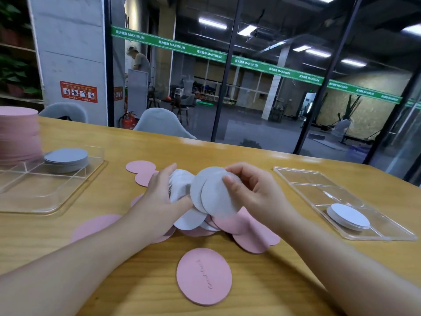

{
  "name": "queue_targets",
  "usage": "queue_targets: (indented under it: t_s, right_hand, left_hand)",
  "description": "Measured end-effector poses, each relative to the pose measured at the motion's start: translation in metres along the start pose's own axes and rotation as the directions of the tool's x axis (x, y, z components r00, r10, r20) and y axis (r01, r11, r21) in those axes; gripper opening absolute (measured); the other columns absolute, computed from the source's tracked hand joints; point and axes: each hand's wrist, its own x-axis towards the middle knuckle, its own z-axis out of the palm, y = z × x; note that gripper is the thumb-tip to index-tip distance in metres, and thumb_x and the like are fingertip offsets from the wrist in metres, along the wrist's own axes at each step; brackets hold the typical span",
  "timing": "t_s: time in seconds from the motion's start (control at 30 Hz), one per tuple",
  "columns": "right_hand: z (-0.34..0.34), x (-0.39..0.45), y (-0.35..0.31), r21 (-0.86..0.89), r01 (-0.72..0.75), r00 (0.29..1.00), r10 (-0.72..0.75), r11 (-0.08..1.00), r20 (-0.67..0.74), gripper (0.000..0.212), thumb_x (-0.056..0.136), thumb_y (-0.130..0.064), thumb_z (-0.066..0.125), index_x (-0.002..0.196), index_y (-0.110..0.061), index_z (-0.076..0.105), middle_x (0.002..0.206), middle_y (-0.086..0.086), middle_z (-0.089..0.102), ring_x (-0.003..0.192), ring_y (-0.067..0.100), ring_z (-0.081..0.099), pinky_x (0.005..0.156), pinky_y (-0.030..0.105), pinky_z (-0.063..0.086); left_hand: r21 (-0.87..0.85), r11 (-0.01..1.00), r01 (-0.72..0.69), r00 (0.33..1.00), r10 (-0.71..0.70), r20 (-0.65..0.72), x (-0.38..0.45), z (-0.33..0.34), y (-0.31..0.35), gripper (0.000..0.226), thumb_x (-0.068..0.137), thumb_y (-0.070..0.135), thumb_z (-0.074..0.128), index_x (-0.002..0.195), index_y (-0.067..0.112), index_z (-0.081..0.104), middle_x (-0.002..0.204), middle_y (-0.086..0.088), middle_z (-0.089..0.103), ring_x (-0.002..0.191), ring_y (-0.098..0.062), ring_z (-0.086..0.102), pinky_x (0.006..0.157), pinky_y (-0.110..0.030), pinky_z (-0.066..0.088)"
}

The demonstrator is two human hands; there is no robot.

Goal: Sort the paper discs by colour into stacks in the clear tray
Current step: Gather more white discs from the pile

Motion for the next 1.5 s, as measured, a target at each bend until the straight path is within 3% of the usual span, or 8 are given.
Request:
queue_targets:
  t_s: [0.17, 0.23, 0.4, 0.6, 0.77, 0.97, 1.2, 1.5]
  right_hand:
    - [0.000, -0.002, 0.011, -0.251, -0.010, 1.000, 0.009, 0.968, -0.003, 0.006, 0.092, -0.023, 0.059, 0.092, -0.029, 0.057, 0.074, -0.035, 0.058, 0.066, -0.002, 0.052, 0.061, 0.010, 0.039]
    - [0.000, -0.003, 0.012, -0.288, -0.037, 0.999, 0.027, 0.957, -0.037, 0.007, 0.091, -0.024, 0.060, 0.089, -0.029, 0.056, 0.074, -0.029, 0.058, 0.062, 0.002, 0.050, 0.058, 0.012, 0.038]
    - [0.009, -0.006, 0.008, -0.299, -0.052, 0.998, 0.042, 0.953, -0.038, 0.003, 0.090, -0.027, 0.060, 0.090, -0.025, 0.059, 0.081, -0.021, 0.056, 0.065, 0.003, 0.050, 0.062, 0.015, 0.039]
    - [0.024, -0.010, -0.006, -0.275, 0.014, 0.994, 0.015, 0.961, 0.105, 0.024, 0.090, -0.027, 0.059, 0.093, -0.047, 0.045, 0.084, -0.026, 0.054, 0.070, 0.005, 0.059, 0.063, 0.017, 0.046]
    - [0.007, -0.001, 0.004, -0.353, 0.021, 0.998, -0.043, 0.935, -0.053, 0.016, 0.091, -0.027, 0.055, 0.097, -0.041, 0.051, 0.081, -0.026, 0.056, 0.071, 0.002, 0.058, 0.066, 0.018, 0.046]
    - [-0.022, 0.017, 0.055, -0.459, -0.362, 0.931, 0.298, 0.811, -0.209, 0.022, 0.094, -0.021, 0.052, 0.116, -0.017, 0.056, 0.106, -0.007, 0.060, 0.095, 0.009, 0.054, 0.075, 0.018, 0.036]
    - [-0.015, 0.053, 0.078, -0.534, -0.428, 0.881, 0.469, 0.729, -0.066, 0.029, 0.095, -0.028, 0.053, 0.121, -0.017, 0.060, 0.127, 0.000, 0.058, 0.118, 0.017, 0.051, 0.086, 0.022, 0.034]
    - [0.000, 0.059, 0.086, -0.432, -0.604, 0.783, 0.600, 0.670, -0.166, 0.048, 0.085, -0.043, 0.063, 0.121, -0.011, 0.055, 0.117, 0.005, 0.059, 0.111, 0.023, 0.053, 0.088, 0.032, 0.044]
  left_hand:
    - [-0.066, 0.998, 0.021, 1.000, -0.020, 0.007, 0.000, -0.002, 0.002, 0.102, 0.061, 0.064, 0.055, 0.148, 0.027, 0.016, 0.151, 0.007, 0.022, 0.139, -0.009, 0.022, 0.115, -0.040, 0.023]
    - [-0.062, 0.998, 0.024, 1.000, -0.023, 0.015, -0.001, -0.002, 0.002, 0.093, 0.071, 0.060, 0.054, 0.148, 0.027, 0.014, 0.152, 0.007, 0.020, 0.139, -0.009, 0.021, 0.115, -0.039, 0.023]
    - [0.038, 0.999, 0.006, 0.999, -0.008, 0.045, -0.003, -0.001, 0.005, 0.082, 0.085, 0.046, 0.055, 0.149, 0.028, 0.007, 0.153, 0.007, 0.010, 0.141, -0.008, 0.014, 0.112, -0.028, 0.019]
    - [0.068, 0.998, 0.005, 0.998, -0.009, 0.056, -0.007, -0.001, 0.010, 0.085, 0.082, 0.046, 0.060, 0.148, 0.034, 0.007, 0.147, 0.012, 0.013, 0.132, -0.006, 0.025, 0.107, -0.029, 0.030]
    - [0.078, 0.997, -0.017, 0.999, 0.014, 0.043, -0.007, 0.000, 0.010, 0.081, 0.085, 0.042, 0.059, 0.148, 0.033, 0.008, 0.148, 0.010, 0.015, 0.123, 0.001, 0.021, 0.101, -0.022, 0.024]
    - [0.058, 0.998, -0.015, 0.999, 0.012, 0.048, -0.007, -0.001, 0.009, 0.081, 0.085, 0.045, 0.059, 0.147, 0.035, 0.008, 0.139, 0.018, 0.017, 0.122, 0.002, 0.023, 0.100, -0.022, 0.025]
    - [0.046, 0.999, -0.006, 0.999, 0.005, 0.033, -0.007, -0.001, 0.008, 0.081, 0.084, 0.045, 0.060, 0.147, 0.036, 0.010, 0.132, 0.021, 0.018, 0.124, 0.000, 0.025, 0.103, -0.025, 0.027]
    - [0.035, 0.999, -0.010, 0.999, 0.009, 0.031, -0.005, -0.001, 0.006, 0.081, 0.084, 0.045, 0.061, 0.146, 0.038, 0.010, 0.134, 0.020, 0.020, 0.129, -0.003, 0.027, 0.104, -0.027, 0.029]
